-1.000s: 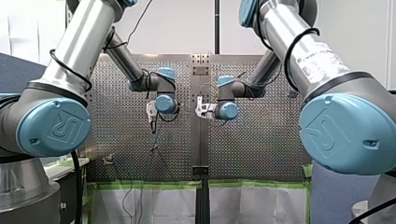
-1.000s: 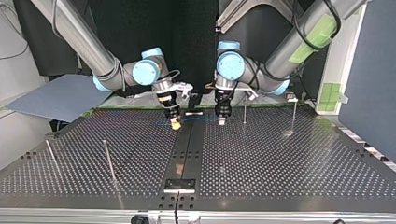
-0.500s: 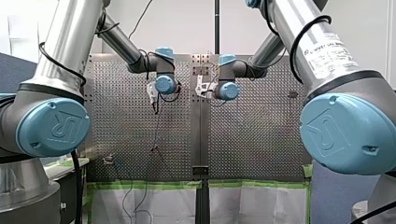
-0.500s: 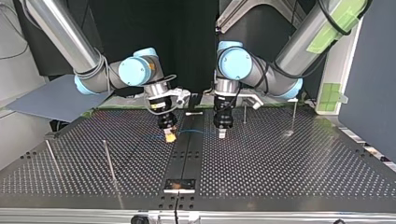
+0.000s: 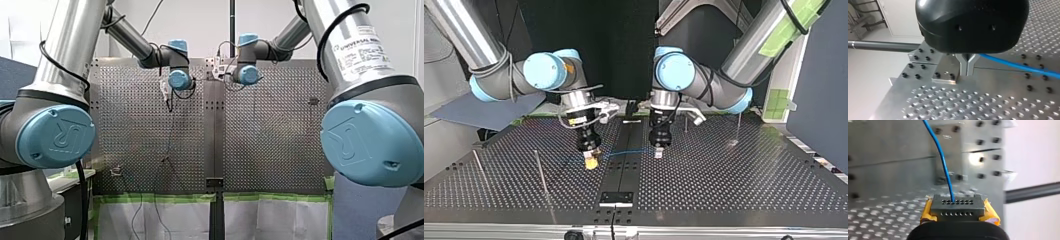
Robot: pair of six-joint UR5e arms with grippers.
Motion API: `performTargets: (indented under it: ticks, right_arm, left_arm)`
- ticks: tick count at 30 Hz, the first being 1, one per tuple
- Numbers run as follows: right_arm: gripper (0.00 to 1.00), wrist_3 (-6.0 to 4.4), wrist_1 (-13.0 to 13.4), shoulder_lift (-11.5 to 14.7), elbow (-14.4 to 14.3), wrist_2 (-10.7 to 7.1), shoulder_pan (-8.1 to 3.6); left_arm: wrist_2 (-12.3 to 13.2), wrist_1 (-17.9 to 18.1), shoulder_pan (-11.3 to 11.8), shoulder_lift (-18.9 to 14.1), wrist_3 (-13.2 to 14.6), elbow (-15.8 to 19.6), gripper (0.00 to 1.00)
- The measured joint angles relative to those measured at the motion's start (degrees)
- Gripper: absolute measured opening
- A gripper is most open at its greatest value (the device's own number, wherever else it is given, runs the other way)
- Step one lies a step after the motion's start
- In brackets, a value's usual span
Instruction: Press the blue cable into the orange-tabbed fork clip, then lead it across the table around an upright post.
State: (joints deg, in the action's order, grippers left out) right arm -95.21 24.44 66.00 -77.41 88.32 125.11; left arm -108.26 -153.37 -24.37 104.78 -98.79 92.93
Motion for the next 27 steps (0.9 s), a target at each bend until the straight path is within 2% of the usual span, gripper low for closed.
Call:
performTargets:
  ticks: [9, 14, 20, 27]
  right_arm:
    - [0.00, -0.01, -1.6, 4.3, 0.2, 0.53, -1.35]
    - [0.00, -0.01, -3.3, 6.6, 0.2, 1.80, -2.61]
    - [0.00, -0.01, -5.3, 7.5, 0.2, 2.41, -4.48]
    - [0.00, -0.01, -6.5, 7.6, 0.2, 2.40, -6.56]
  left_arm:
    - [-0.1, -3.6, -0.6, 0.0, 0.1, -4.2, 0.00]
    - [-0.1, -5.9, -0.9, 0.0, 0.1, -6.7, 0.00]
    - [0.0, -8.1, -1.4, 0.1, 0.1, -9.3, 0.00]
    - [1.2, -8.8, -2.0, 0.2, 0.0, -12.5, 0.00]
